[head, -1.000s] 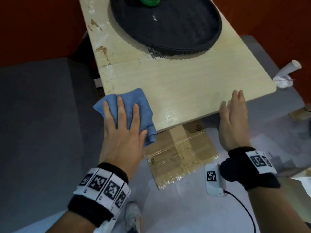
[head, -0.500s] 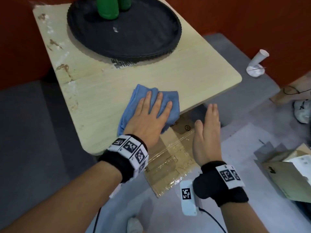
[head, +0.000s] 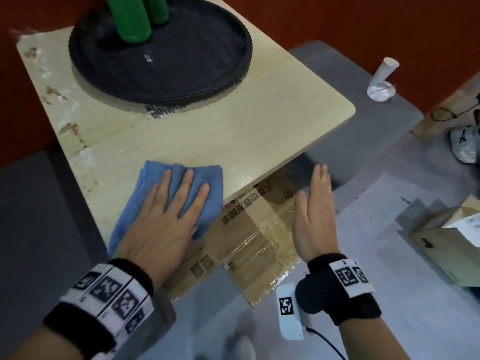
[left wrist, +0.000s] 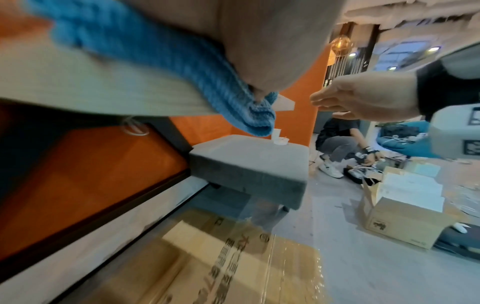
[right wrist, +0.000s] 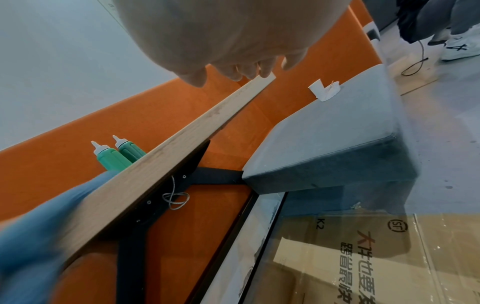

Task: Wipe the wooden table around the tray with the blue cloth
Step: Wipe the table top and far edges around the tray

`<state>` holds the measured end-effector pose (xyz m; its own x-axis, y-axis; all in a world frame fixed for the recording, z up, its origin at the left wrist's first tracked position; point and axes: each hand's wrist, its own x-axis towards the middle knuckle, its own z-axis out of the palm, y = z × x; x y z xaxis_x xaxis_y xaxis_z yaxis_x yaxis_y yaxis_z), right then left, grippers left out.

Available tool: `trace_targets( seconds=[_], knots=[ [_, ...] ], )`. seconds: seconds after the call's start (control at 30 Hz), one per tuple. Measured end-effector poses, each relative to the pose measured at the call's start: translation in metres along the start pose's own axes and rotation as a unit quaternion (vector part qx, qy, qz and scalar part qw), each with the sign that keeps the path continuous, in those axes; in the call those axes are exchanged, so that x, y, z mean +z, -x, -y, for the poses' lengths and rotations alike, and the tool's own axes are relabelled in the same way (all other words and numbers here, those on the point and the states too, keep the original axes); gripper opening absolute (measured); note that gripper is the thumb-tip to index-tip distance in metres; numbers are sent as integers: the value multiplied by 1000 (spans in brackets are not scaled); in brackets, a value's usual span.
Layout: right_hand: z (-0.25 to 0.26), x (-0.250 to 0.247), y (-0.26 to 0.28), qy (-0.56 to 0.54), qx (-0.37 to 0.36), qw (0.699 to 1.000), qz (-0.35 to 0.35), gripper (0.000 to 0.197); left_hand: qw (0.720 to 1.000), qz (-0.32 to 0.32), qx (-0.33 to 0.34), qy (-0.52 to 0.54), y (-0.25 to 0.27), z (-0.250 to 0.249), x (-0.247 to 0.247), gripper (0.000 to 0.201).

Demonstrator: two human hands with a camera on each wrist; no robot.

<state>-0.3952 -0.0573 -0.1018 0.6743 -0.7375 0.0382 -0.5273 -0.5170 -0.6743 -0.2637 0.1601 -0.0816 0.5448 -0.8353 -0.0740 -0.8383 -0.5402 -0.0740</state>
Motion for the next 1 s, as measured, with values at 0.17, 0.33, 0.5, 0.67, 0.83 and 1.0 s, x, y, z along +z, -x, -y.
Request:
trace_targets(
  seconds=[0.17,0.33,0.5,0.67,0.83,1.0],
  knots=[
    [-12,-3,-22,-14,-11,1000,19,62,1000,18,3,15,-89,-54,-16,76],
    [-30,-6,-60,-41,-44,998,37,64,1000,17,5,25,-156,-93,-18,74],
    [-48,-20,-104,-50,-71,996,25,64,1000,11,6,17,-210,-124,-24,71],
    [-74,-55,-137,-46,-65,996,-30,64,1000,2,8,26,-244,-146,-33,70],
    [-95,-74,-152,-59,-45,997,-2,61,1000,-16,-8,10,-184,-120,-29,76],
    [-104,-77,-141,-62,-26,997,23,60,999,26,-48,1,-111,-83,-25,73]
  ],
)
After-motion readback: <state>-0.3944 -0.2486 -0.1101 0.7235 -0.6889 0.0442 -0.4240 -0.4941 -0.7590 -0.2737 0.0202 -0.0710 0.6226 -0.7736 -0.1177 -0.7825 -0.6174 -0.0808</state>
